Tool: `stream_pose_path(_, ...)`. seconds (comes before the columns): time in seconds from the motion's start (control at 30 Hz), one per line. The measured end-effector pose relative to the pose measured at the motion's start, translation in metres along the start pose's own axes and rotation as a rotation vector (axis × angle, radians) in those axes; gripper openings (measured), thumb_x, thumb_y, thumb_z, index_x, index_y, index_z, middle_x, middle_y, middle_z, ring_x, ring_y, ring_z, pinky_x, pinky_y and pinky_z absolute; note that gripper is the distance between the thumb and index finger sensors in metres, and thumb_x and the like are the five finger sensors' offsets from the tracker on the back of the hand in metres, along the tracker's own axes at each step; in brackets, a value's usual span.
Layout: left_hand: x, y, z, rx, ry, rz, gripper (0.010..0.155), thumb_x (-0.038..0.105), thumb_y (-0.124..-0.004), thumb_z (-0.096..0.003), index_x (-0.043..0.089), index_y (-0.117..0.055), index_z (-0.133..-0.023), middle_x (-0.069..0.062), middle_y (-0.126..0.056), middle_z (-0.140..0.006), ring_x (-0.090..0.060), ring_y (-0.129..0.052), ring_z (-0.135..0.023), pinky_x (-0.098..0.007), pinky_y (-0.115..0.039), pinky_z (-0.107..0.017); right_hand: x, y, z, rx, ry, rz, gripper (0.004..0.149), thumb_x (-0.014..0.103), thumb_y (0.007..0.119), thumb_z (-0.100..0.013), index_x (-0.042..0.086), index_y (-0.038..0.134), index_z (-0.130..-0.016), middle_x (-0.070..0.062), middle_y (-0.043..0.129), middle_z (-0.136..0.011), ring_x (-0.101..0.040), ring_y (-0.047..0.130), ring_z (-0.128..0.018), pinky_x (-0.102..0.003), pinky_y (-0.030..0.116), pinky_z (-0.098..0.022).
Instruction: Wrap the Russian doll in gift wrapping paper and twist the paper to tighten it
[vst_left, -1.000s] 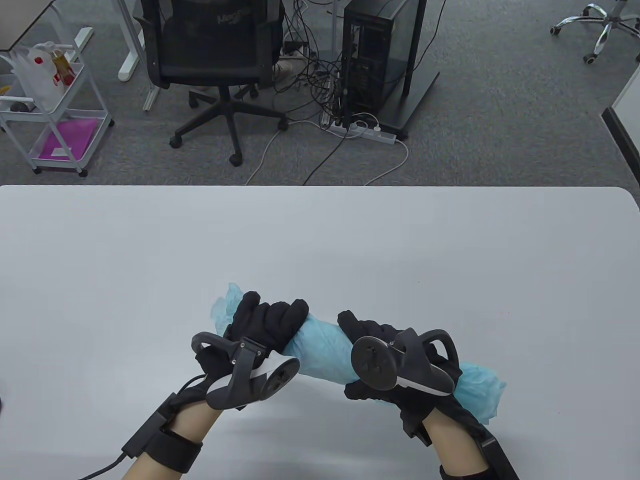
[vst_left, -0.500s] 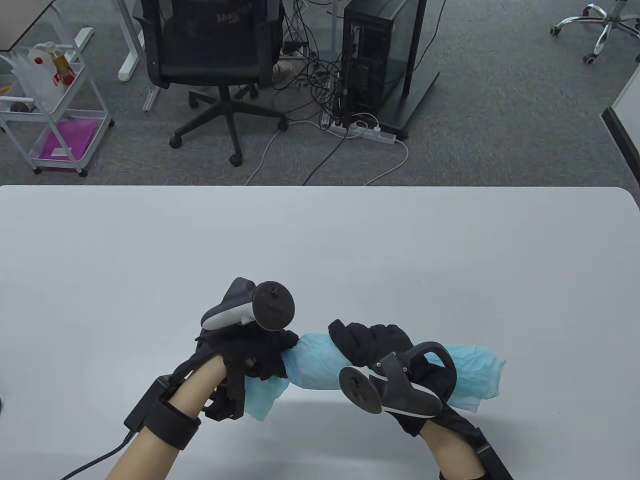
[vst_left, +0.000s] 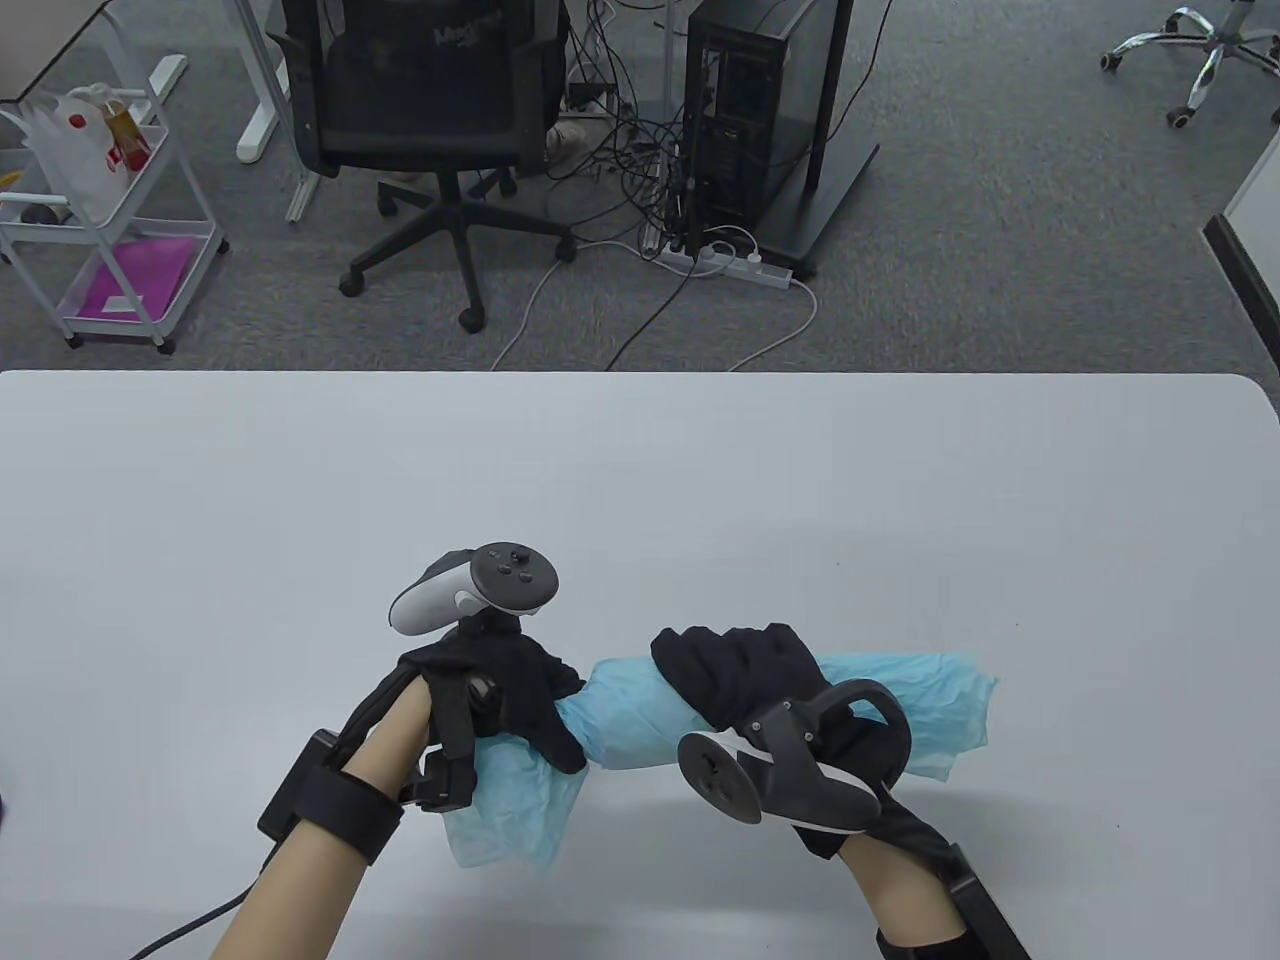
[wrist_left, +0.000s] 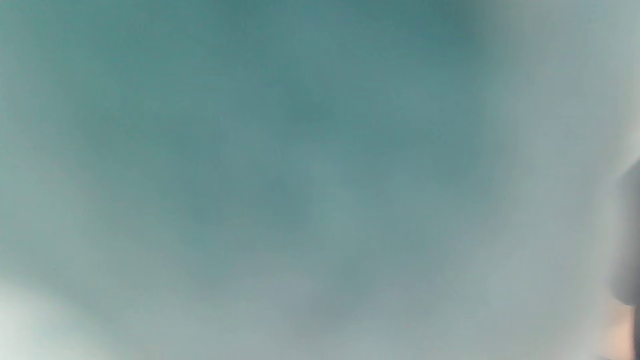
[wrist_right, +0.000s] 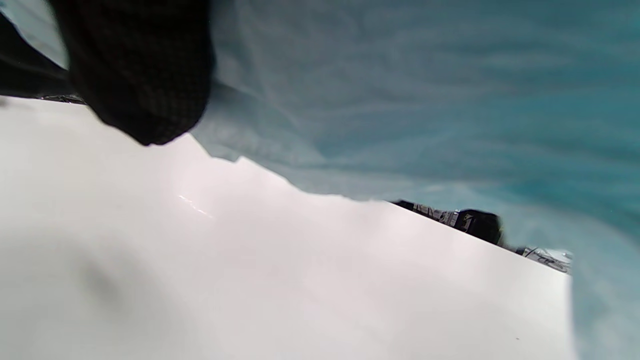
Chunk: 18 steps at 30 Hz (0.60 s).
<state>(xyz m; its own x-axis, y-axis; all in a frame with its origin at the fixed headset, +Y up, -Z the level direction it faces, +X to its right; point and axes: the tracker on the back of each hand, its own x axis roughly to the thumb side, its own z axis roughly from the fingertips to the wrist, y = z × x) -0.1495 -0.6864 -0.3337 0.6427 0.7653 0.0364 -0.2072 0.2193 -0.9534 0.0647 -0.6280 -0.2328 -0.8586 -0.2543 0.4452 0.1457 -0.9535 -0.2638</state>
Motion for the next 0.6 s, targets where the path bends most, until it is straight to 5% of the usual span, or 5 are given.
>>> stream_pose_path(0.3,-0.013,-0.002,-0.008,-0.039,-0.121,0.157,0.065,0.060,-0.087,-0.0217,0.011,-0.090,-0.064,0.008,-0.105,-0.038,-0.010,-0.108,-0.006,-0.031,-0.097,-0.033,0.004,0.001,0.002,-0.047,0.012,0.048,0.112,0.052,0.096,-0.032,0.035,0.012,-0.104,0.010,0.046,-0.116,-0.017,0.069,-0.107,-0.057,0.055,-0.084)
stream_pose_path(0.6,-0.017,-0.009,-0.015,-0.088,-0.211,0.211,0.053,0.054,-0.083,-0.0270,0.009,-0.096,-0.052,0.004,-0.105,-0.022,-0.012,-0.101,0.007,-0.029,-0.096,-0.027,0.011,-0.002,0.008,-0.093,-0.012,0.038,0.111,0.054,0.096,-0.029,0.033,0.018,-0.106,0.007,0.052,-0.114,-0.019,0.076,-0.102,-0.056,0.061,-0.081)
